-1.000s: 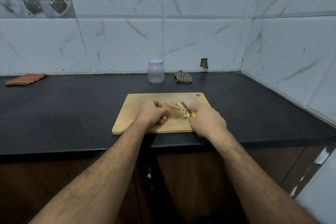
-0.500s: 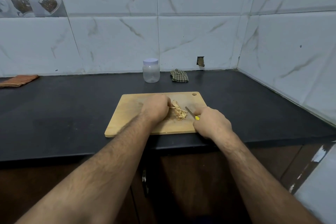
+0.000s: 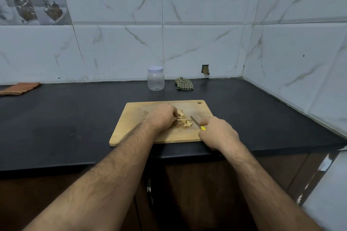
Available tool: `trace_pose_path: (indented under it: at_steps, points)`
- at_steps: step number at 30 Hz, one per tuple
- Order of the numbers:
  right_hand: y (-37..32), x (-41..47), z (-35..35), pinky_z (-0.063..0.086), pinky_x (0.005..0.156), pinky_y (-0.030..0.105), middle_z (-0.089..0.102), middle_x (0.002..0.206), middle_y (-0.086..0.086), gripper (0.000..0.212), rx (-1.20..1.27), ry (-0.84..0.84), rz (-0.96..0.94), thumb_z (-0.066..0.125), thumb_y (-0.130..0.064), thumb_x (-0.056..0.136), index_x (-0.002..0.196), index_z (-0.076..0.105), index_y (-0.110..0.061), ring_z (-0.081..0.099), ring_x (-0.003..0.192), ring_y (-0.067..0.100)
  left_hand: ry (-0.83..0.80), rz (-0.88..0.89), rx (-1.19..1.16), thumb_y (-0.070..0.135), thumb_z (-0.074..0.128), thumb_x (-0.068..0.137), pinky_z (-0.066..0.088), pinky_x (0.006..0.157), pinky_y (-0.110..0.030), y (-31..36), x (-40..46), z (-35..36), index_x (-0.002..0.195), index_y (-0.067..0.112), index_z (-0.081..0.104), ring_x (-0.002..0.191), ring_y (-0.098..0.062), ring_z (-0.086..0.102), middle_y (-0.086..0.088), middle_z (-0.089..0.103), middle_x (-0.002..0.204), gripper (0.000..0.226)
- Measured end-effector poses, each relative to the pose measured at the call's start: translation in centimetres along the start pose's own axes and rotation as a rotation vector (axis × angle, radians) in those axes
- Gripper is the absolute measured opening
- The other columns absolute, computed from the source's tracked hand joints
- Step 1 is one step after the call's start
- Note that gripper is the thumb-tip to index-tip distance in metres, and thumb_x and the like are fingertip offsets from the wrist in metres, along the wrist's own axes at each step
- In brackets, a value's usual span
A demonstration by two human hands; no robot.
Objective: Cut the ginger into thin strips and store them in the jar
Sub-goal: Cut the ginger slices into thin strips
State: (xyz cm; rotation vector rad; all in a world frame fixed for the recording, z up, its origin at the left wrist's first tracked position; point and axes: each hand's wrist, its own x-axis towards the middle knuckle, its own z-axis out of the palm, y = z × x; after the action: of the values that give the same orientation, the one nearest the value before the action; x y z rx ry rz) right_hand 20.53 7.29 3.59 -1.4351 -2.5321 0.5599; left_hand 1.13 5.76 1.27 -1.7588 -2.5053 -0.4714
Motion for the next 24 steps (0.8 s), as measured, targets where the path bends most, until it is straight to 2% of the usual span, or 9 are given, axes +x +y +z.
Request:
trace_pose_path:
  at_steps: [4, 7, 10, 14, 17, 20, 22, 24]
  points:
    - [-0.2, -0.2, 0.2, 0.050, 0.079, 0.034, 0.060, 0.127, 0.002, 0.050, 0.022, 0.036, 0.011, 0.050, -0.021, 0.091, 0.139, 0.052, -0.036, 0.057, 0.108, 0.024, -0.008, 0.018, -0.018, 0.019, 0.062, 0.092, 0.047, 0.083, -0.025, 0.2, -0.2, 0.2, 0.100, 0.023, 0.072, 0.102, -0.015, 0.061, 0.004, 0.068, 0.109, 0.013]
    - [-0.4, -0.3, 0.4, 0.052, 0.086, 0.038, 0.059, 0.131, 0.002, 0.053, 0.047, 0.061, -0.006, 0.049, -0.022, 0.093, 0.144, 0.045, -0.036, 0.057, 0.112, 0.025, -0.033, 0.036, -0.058, 0.025, 0.067, 0.091, 0.048, 0.082, -0.026, 0.4, -0.3, 0.0, 0.105, 0.025, 0.071, 0.095, -0.011, 0.061, 0.007, 0.070, 0.105, 0.016]
    - [-0.5, -0.3, 0.4, 0.052, 0.089, 0.040, 0.058, 0.133, 0.002, 0.050, 0.053, 0.074, -0.014, 0.048, -0.023, 0.095, 0.144, 0.044, -0.034, 0.056, 0.115, 0.025, 0.014, -0.035, -0.165, 0.028, 0.069, 0.088, 0.046, 0.074, -0.024, -0.1, 0.0, -0.4, 0.111, 0.027, 0.069, 0.083, -0.007, 0.061, 0.007, 0.072, 0.100, 0.023]
    - [-0.5, 0.2, 0.4, 0.052, 0.089, 0.039, 0.058, 0.133, 0.002, 0.049, 0.075, 0.087, 0.002, 0.048, -0.019, 0.096, 0.143, 0.045, -0.031, 0.056, 0.116, 0.025, 0.138, -0.167, -0.203, 0.027, 0.061, 0.089, 0.053, 0.077, -0.028, -0.2, 1.0, -0.8, 0.100, 0.028, 0.072, 0.086, -0.013, 0.063, 0.005, 0.072, 0.099, 0.015]
    - [-0.7, 0.9, 0.5, 0.052, 0.085, 0.038, 0.060, 0.127, 0.002, 0.045, 0.079, 0.096, 0.016, 0.049, -0.017, 0.095, 0.139, 0.049, -0.027, 0.057, 0.111, 0.025, 0.167, -0.227, -0.159, 0.033, 0.061, 0.091, 0.049, 0.072, -0.028, 0.4, 2.2, -0.7, 0.099, 0.024, 0.072, 0.089, -0.016, 0.062, 0.003, 0.072, 0.098, 0.015]
    - [-0.8, 1.7, 0.7, 0.054, 0.082, 0.038, 0.064, 0.118, 0.002, 0.046, 0.087, 0.090, 0.027, 0.049, -0.015, 0.093, 0.137, 0.051, -0.027, 0.061, 0.104, 0.024, 0.062, -0.269, -0.135, 0.046, 0.066, 0.087, 0.051, 0.070, -0.029, 1.3, 3.6, -0.2, 0.095, 0.023, 0.071, 0.087, -0.016, 0.063, 0.002, 0.071, 0.093, 0.024]
    - [-0.6, 2.2, 0.8, 0.055, 0.076, 0.036, 0.067, 0.103, 0.001, 0.047, 0.098, 0.080, 0.030, 0.050, -0.015, 0.090, 0.135, 0.052, -0.030, 0.066, 0.093, 0.023, -0.016, -0.271, -0.058, 0.053, 0.069, 0.082, 0.052, 0.068, -0.030, 1.9, 4.4, -0.1, 0.093, 0.021, 0.070, 0.086, -0.018, 0.064, 0.002, 0.070, 0.090, 0.034]
    - [-0.5, 2.5, 1.0, 0.056, 0.074, 0.036, 0.067, 0.092, -0.001, 0.046, 0.105, 0.071, 0.028, 0.049, -0.015, 0.088, 0.132, 0.053, -0.031, 0.068, 0.086, 0.023, -0.061, -0.271, 0.015, 0.049, 0.073, 0.079, 0.048, 0.062, -0.029, 2.4, 4.9, -0.1, 0.094, 0.018, 0.068, 0.083, -0.019, 0.062, 0.001, 0.067, 0.089, 0.034]
